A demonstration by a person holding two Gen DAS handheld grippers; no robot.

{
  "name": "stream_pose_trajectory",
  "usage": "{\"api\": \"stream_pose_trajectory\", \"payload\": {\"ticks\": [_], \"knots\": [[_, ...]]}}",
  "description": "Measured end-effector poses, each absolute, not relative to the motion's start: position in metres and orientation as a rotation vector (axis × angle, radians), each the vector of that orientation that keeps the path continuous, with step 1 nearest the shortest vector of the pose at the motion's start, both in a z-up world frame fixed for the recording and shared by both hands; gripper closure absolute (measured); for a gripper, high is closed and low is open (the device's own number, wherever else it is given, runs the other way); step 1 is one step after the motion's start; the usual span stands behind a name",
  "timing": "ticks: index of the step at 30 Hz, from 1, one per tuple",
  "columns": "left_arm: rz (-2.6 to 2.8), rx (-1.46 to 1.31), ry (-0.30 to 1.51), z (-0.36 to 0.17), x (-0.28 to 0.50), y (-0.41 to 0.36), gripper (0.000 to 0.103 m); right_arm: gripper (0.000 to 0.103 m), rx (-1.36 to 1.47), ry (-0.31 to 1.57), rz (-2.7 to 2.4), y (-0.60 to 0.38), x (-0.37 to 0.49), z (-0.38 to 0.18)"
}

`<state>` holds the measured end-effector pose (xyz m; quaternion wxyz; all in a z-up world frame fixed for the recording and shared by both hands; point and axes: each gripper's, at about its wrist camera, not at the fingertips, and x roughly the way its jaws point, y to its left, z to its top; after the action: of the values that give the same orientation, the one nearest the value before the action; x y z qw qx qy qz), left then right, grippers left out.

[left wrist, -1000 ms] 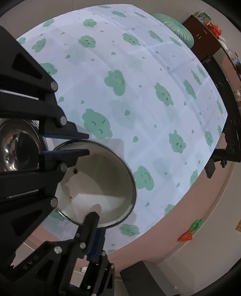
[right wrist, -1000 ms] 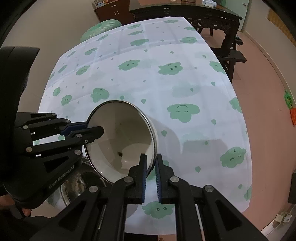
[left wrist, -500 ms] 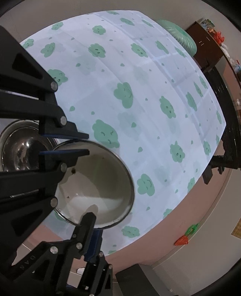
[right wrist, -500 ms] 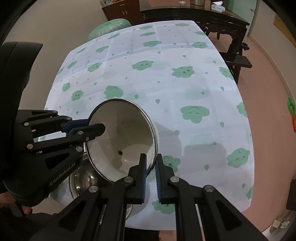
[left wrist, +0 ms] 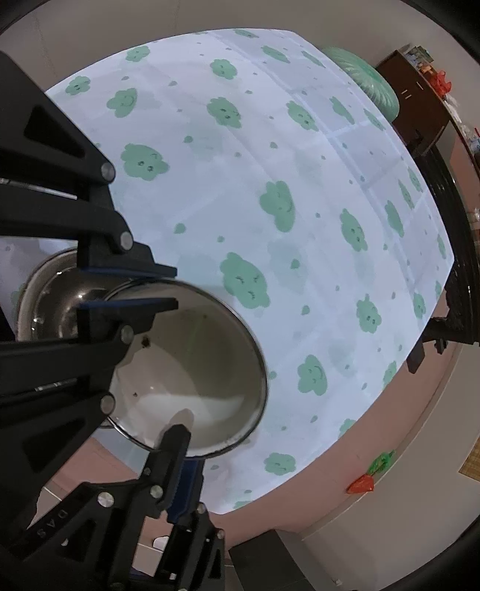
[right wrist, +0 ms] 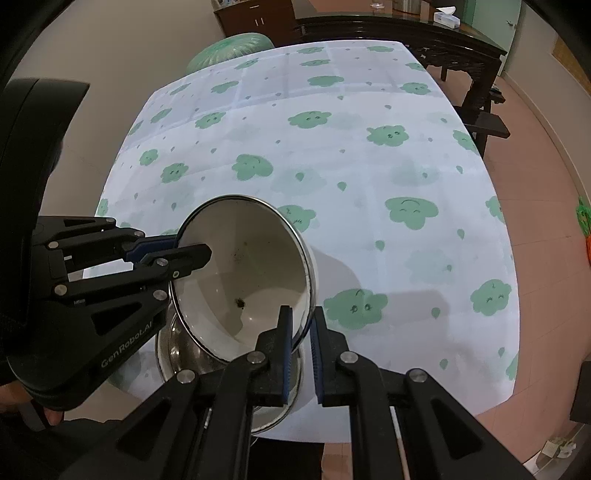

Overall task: Organize plates and bowls
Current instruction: 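Lift the white enamel bowl with both grippers and carry it over the steel stack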

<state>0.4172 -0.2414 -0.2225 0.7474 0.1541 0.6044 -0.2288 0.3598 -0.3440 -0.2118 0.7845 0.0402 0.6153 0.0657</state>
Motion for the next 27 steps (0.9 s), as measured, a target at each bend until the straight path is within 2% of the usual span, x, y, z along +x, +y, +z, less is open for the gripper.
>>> {"api": "stream_pose_trajectory", "payload": {"ticks": [27], "knots": [[-0.483, 0.349, 1.348, -0.234, 0.371, -0.207, 0.097, 0.092, 0.07, 1.368, 0.154, -0.302, 0.314, -0.222]]}}
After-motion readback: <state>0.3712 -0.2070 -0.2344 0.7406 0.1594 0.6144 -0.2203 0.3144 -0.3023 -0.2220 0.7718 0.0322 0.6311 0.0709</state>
